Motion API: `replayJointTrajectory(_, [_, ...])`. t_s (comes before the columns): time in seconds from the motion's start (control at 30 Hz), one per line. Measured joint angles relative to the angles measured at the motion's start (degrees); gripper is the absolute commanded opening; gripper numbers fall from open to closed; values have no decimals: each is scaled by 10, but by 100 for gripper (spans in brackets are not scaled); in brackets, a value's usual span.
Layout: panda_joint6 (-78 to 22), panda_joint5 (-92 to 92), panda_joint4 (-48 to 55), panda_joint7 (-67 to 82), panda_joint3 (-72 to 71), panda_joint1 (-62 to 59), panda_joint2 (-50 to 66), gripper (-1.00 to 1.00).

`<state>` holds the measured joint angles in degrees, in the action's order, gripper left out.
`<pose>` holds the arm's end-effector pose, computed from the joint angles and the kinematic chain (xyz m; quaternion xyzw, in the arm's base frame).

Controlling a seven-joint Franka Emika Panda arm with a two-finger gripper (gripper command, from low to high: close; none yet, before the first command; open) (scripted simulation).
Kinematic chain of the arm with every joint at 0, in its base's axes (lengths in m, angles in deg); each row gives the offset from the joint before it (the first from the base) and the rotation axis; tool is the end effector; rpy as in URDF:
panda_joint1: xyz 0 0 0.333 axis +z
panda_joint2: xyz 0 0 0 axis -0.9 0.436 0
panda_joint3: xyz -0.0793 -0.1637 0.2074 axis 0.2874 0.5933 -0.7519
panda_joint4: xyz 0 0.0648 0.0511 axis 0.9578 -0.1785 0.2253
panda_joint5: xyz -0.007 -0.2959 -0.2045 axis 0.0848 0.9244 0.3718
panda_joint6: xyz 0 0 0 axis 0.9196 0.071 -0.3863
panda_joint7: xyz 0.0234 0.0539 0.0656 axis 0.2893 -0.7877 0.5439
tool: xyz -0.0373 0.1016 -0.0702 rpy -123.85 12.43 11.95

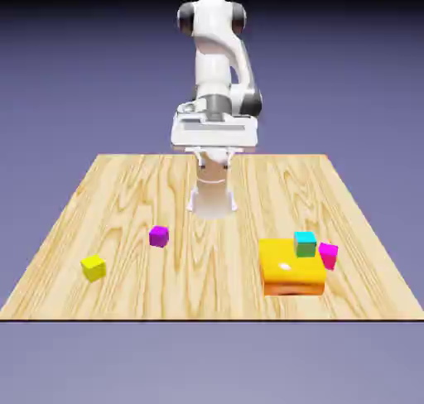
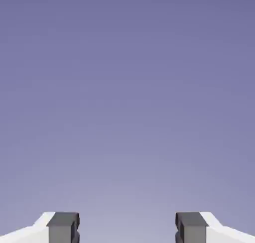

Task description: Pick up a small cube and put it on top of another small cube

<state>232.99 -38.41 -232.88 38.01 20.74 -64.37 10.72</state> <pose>0.4066 -0.0065 0.4214 -0.8716 0.3194 -0.3504 0.1248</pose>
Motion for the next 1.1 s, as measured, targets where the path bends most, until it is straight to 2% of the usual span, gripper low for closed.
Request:
replayJointTrajectory(0.93, [-216,51,248,697,175,-211,495,0])
replayJointTrajectory(1.1, [-147,27,263,712,154,-234,578,0])
